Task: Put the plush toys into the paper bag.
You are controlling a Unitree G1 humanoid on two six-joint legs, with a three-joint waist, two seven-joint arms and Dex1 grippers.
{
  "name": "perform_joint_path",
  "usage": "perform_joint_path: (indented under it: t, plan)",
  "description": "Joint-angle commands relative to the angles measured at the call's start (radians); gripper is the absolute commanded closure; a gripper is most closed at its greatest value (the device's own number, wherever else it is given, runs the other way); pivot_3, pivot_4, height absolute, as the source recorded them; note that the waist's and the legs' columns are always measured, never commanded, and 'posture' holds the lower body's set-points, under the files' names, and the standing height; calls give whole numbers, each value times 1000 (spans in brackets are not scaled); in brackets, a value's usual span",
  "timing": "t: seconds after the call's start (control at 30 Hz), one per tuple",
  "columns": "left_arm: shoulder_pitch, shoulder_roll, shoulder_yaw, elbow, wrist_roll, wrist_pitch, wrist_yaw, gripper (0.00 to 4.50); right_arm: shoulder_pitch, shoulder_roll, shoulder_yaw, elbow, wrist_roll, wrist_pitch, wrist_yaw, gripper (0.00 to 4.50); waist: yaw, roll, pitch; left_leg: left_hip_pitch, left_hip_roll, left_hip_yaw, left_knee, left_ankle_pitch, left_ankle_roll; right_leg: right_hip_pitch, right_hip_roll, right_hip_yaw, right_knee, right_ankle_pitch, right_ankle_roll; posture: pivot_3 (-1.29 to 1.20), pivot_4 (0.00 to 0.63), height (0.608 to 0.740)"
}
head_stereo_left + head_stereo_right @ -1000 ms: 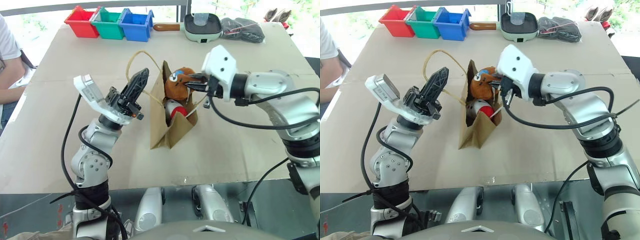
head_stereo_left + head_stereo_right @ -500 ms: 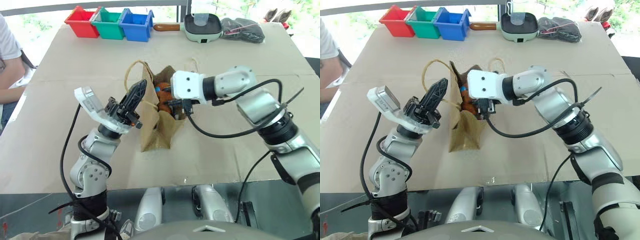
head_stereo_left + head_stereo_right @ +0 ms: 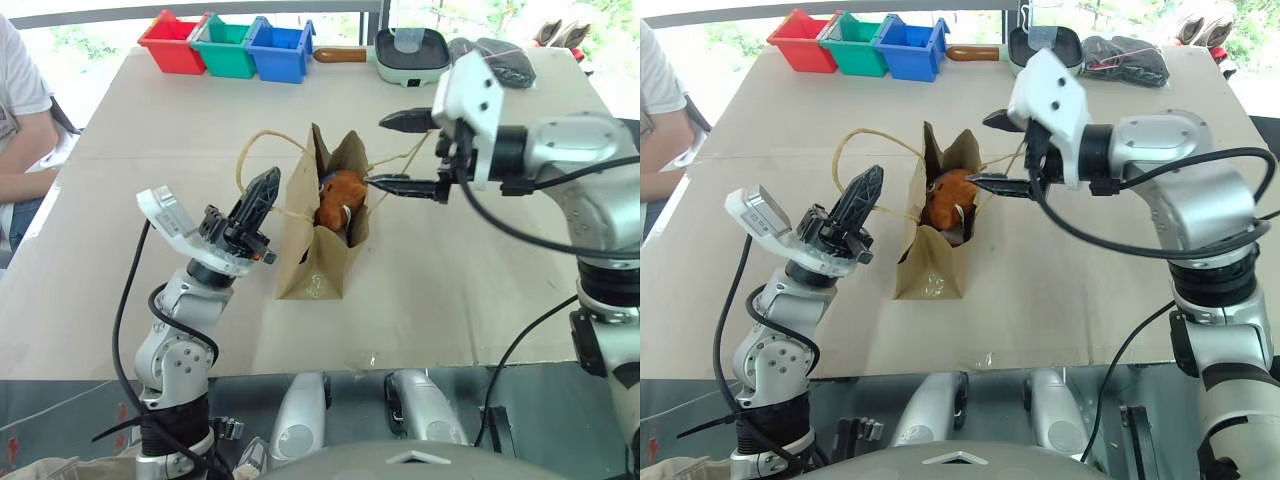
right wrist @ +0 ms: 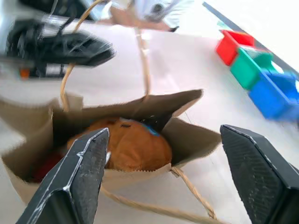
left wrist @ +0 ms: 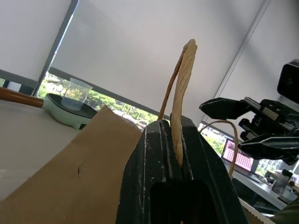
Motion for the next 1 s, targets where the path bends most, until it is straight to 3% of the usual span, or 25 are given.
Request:
perform_joint_path:
  t: [0.03,0.17,0.33,0.43,0.63,0.67,0.73,0.93,1.0]
  plan:
    - [-30,20,12,-25,-1,-17,-3,4500,15,72,-229,-114,129,329,-122,835,1,0,0,0,0,0,0,0,0,0,0,0,0,0,0,0,150,740]
    - [-45,39,11,-14,4,-13,-12,4500,23,184,-422,-207,213,549,-188,835,-2,0,0,0,0,1,0,0,0,0,0,1,0,0,0,0,150,740]
    - [-72,64,2,-12,22,-3,-1,4500,43,267,-594,-197,378,564,-286,835,-3,0,0,0,0,1,-1,0,0,0,1,1,0,0,0,0,150,740]
    - [-79,75,-2,-11,27,2,-4,4500,126,252,-545,-203,411,564,-336,835,-2,0,0,0,0,1,-1,0,0,0,1,1,-1,0,0,0,150,740]
    - [-85,92,-11,-10,42,7,-15,4500,125,381,-421,-148,434,510,-393,835,-27,1,0,1,0,1,-1,0,0,-1,2,2,1,0,0,0,150,740]
    - [-84,98,-17,-14,53,13,-10,4500,113,402,-372,-108,413,464,-400,1219,-29,1,0,1,0,1,-1,0,0,-1,2,2,2,0,0,0,150,740]
    - [-85,108,-22,-17,45,26,-20,4500,91,438,-296,-41,390,384,-398,1565,-30,1,0,1,0,1,-1,0,0,-1,2,2,2,0,0,0,150,740]
    - [-110,136,-1,2,22,44,-27,4500,56,452,-222,45,408,193,-346,4248,-22,1,0,-1,0,1,-2,0,0,-2,0,1,0,0,0,0,150,740]
    - [-147,145,14,32,7,52,-23,4500,36,451,-234,48,454,146,-319,4423,-23,1,0,-1,-1,1,-2,0,0,-2,0,1,0,0,0,0,150,740]
